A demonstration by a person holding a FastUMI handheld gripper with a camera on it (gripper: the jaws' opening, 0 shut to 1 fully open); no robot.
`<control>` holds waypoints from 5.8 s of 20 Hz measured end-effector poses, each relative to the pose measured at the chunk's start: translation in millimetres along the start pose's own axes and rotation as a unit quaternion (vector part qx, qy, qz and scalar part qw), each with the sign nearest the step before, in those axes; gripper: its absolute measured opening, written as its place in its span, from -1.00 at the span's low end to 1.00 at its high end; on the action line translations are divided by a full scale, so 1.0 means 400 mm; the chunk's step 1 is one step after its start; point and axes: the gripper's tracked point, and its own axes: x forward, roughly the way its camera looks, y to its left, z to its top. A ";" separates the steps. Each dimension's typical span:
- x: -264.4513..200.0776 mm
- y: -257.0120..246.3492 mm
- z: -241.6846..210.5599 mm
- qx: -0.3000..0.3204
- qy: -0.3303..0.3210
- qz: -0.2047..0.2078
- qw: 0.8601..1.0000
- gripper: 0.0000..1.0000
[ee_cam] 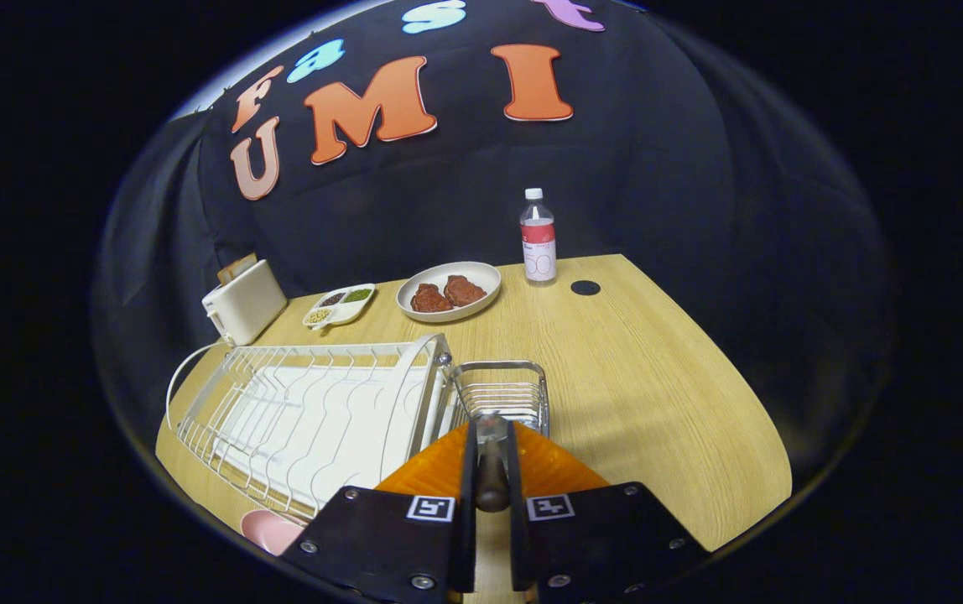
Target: Take the plate from the dish rack, then take the spoon from the basket and place it into the plate.
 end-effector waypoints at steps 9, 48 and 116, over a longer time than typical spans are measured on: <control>-0.033 0.024 0.118 -0.013 -0.020 0.004 1.000 -0.70; -0.347 0.470 0.029 -0.074 0.021 0.218 0.973 -0.73; -0.451 0.188 0.447 -0.100 -0.199 0.011 0.975 0.79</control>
